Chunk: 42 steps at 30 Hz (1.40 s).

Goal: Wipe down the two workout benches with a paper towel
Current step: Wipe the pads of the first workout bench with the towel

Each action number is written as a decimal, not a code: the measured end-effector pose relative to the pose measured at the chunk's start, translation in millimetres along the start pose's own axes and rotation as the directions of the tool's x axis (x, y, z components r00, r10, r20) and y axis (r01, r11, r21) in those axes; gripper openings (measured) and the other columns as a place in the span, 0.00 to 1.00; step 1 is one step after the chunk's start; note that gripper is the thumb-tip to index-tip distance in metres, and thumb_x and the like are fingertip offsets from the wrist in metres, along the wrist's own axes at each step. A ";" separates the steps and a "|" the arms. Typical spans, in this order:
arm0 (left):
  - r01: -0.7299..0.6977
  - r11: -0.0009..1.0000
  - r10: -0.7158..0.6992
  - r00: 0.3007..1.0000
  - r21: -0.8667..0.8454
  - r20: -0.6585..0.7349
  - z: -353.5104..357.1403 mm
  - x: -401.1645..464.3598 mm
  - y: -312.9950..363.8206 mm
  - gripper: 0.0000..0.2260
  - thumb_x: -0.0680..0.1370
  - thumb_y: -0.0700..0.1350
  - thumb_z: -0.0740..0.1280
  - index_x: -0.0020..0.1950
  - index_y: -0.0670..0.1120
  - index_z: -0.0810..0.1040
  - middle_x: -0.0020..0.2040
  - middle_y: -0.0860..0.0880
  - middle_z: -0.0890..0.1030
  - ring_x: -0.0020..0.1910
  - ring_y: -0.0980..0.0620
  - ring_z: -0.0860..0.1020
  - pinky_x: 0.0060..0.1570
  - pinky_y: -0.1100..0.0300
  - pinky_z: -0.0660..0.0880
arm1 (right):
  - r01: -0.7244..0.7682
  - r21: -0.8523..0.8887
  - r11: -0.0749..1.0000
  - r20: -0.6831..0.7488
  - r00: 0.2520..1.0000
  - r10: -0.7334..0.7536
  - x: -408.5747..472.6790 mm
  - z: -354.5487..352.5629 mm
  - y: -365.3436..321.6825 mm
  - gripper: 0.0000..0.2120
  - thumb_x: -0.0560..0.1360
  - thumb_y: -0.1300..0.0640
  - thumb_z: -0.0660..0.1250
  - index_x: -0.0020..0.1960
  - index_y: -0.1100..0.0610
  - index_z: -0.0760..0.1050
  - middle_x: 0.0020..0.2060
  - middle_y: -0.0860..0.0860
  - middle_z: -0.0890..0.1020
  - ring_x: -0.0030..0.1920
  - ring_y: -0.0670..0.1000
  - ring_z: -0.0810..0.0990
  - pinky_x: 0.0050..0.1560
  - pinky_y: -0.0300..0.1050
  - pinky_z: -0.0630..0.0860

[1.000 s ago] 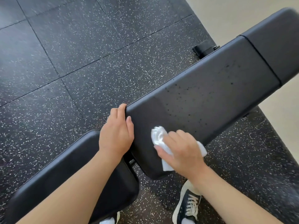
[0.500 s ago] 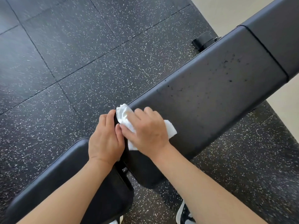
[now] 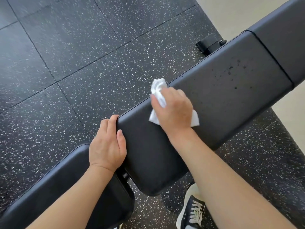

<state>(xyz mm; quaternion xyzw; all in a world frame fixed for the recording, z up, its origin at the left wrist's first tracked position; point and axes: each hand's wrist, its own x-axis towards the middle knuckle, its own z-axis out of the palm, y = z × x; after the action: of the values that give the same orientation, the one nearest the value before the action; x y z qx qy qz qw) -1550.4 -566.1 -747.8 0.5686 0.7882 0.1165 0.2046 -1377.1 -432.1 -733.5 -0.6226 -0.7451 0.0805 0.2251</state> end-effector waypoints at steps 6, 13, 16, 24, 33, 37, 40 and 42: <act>0.005 1.000 -0.005 1.000 -0.019 -0.002 -0.6 -0.6 -0.6 0.25 0.81 0.51 0.52 0.77 0.44 0.68 0.64 0.43 0.74 0.50 0.35 0.79 0.39 0.50 0.72 | 0.440 0.090 0.893 0.160 0.879 -0.449 -35.2 -0.8 -37.3 0.12 0.76 0.46 0.72 0.45 0.56 0.82 0.33 0.51 0.78 0.34 0.57 0.76 0.32 0.52 0.70; 0.020 0.999 -0.020 1.000 -0.025 -0.003 -0.2 -0.6 -0.4 0.24 0.81 0.50 0.54 0.76 0.46 0.68 0.65 0.45 0.73 0.50 0.36 0.79 0.39 0.47 0.76 | 0.023 -0.159 0.987 0.058 0.998 -0.014 61.8 -22.1 47.1 0.14 0.79 0.47 0.67 0.47 0.58 0.80 0.36 0.56 0.80 0.40 0.62 0.78 0.36 0.51 0.72; 0.019 0.999 -0.018 1.000 -0.030 0.010 -1.9 -0.3 0.9 0.24 0.81 0.51 0.53 0.77 0.45 0.68 0.65 0.44 0.73 0.50 0.35 0.79 0.39 0.47 0.75 | 0.015 -0.141 0.990 0.089 0.996 -0.002 34.9 -15.8 1.5 0.12 0.76 0.49 0.71 0.46 0.58 0.81 0.35 0.55 0.80 0.38 0.62 0.79 0.34 0.51 0.72; 0.011 0.999 -0.011 1.000 -0.031 -0.003 0.0 -1.6 -0.9 0.24 0.82 0.51 0.52 0.77 0.46 0.67 0.66 0.46 0.73 0.51 0.36 0.80 0.40 0.46 0.76 | 0.479 0.039 0.877 0.242 0.847 -0.474 -47.5 -26.1 -13.0 0.08 0.78 0.50 0.67 0.45 0.55 0.79 0.30 0.51 0.70 0.31 0.56 0.70 0.29 0.50 0.69; 0.018 1.000 -0.018 1.000 -0.022 -0.009 -1.5 -1.2 3.0 0.24 0.82 0.50 0.52 0.77 0.47 0.67 0.64 0.46 0.72 0.49 0.36 0.79 0.39 0.46 0.75 | 0.061 -0.240 0.969 0.254 0.967 0.002 83.7 -3.8 10.6 0.14 0.79 0.46 0.63 0.53 0.55 0.80 0.48 0.53 0.84 0.51 0.61 0.81 0.41 0.49 0.65; 0.017 0.999 -0.017 1.000 -0.033 0.003 -2.6 0.8 3.5 0.24 0.82 0.51 0.52 0.77 0.46 0.67 0.65 0.45 0.73 0.51 0.35 0.80 0.40 0.45 0.77 | 0.299 0.069 0.952 0.366 0.880 -0.303 17.9 6.6 -58.3 0.11 0.74 0.50 0.74 0.46 0.58 0.82 0.36 0.54 0.82 0.39 0.60 0.80 0.36 0.50 0.73; 0.000 1.000 0.000 1.000 -0.026 0.004 -4.4 -0.8 3.0 0.24 0.82 0.51 0.52 0.77 0.45 0.68 0.64 0.45 0.73 0.53 0.37 0.80 0.41 0.45 0.78 | 0.425 0.175 0.888 0.309 0.833 -0.459 24.2 0.4 -33.8 0.14 0.71 0.50 0.80 0.40 0.60 0.81 0.31 0.54 0.79 0.33 0.59 0.77 0.31 0.49 0.72; 0.006 1.000 -0.006 1.000 -0.020 0.012 -2.7 -0.9 1.8 0.24 0.82 0.50 0.53 0.77 0.44 0.68 0.65 0.44 0.74 0.53 0.37 0.80 0.40 0.46 0.78 | 0.389 0.031 0.921 0.278 0.881 -0.382 53.9 -0.6 -1.6 0.13 0.73 0.48 0.77 0.43 0.59 0.82 0.33 0.54 0.80 0.36 0.60 0.79 0.33 0.50 0.75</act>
<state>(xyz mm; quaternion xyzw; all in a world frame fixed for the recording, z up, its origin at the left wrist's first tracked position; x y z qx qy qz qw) -1549.8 -566.3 -744.5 0.5647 0.7875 0.1205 0.2155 -1384.9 -380.6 -719.6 -0.4472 -0.8791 0.1113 0.1215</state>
